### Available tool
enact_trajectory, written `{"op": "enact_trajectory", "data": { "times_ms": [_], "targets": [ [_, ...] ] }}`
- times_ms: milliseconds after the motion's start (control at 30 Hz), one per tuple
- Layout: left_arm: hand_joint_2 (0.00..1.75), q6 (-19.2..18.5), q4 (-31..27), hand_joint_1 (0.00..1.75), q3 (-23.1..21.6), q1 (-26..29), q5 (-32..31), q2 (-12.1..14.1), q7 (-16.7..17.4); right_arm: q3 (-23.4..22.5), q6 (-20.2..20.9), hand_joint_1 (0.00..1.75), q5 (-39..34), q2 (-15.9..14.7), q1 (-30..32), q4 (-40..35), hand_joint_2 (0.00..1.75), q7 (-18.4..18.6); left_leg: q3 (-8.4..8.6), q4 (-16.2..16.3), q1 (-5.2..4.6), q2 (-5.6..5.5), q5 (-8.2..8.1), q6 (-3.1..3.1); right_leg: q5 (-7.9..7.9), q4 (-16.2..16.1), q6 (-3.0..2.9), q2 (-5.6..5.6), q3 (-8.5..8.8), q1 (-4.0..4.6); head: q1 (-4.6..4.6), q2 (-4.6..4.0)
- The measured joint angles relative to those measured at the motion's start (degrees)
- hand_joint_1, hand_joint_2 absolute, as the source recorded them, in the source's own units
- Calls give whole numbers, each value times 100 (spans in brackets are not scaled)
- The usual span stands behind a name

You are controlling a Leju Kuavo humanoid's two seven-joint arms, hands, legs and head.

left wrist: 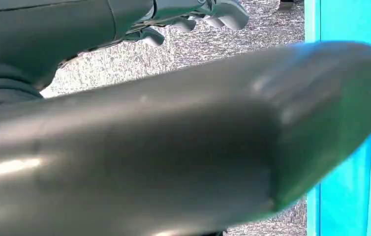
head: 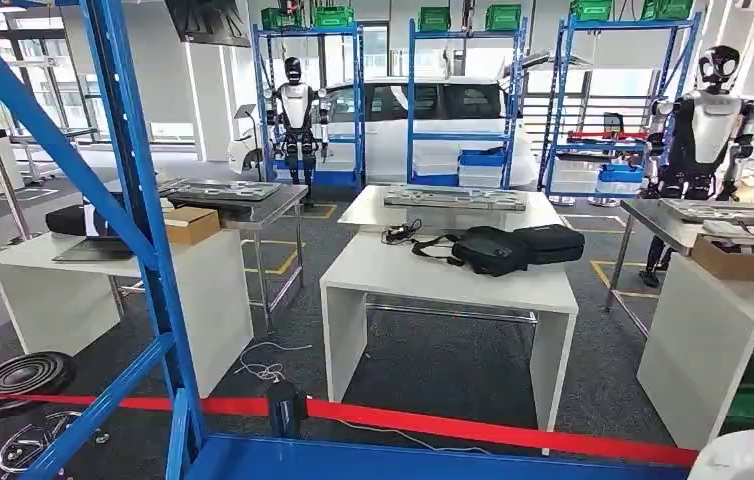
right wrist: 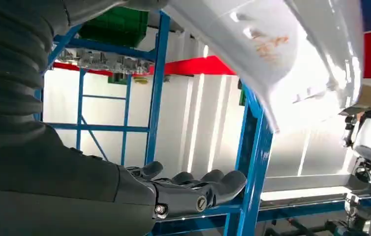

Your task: Take the parts from the cabinet and place them on the table.

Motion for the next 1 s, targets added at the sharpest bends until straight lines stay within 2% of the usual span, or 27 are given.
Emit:
{"op": "enact_trajectory", "data": {
  "times_ms": [167, 667, 1000],
  "targets": [
    [0, 2, 0, 0, 0, 0, -2, -4, 41, 0, -105, 0, -2, 114, 93, 0, 175, -15, 3, 0, 0, 2, -2, 2, 0, 0, 0, 2, 3, 1, 0, 0],
    [0, 2, 2, 0, 0, 3, -15, -13, 74, 0, 22, 0, 53, 566, 117, 0, 175, -105, 19, 0, 1, 5, -2, 4, -1, -2, 1, 5, 21, 2, 2, 0],
    [0, 4, 2, 0, 0, 1, -22, -28, 81, 0, -15, 0, 53, 610, 106, 0, 175, -79, 29, 0, 1, 5, -3, 5, 0, -13, 2, 5, 33, 2, 2, 0]
  ]
}}
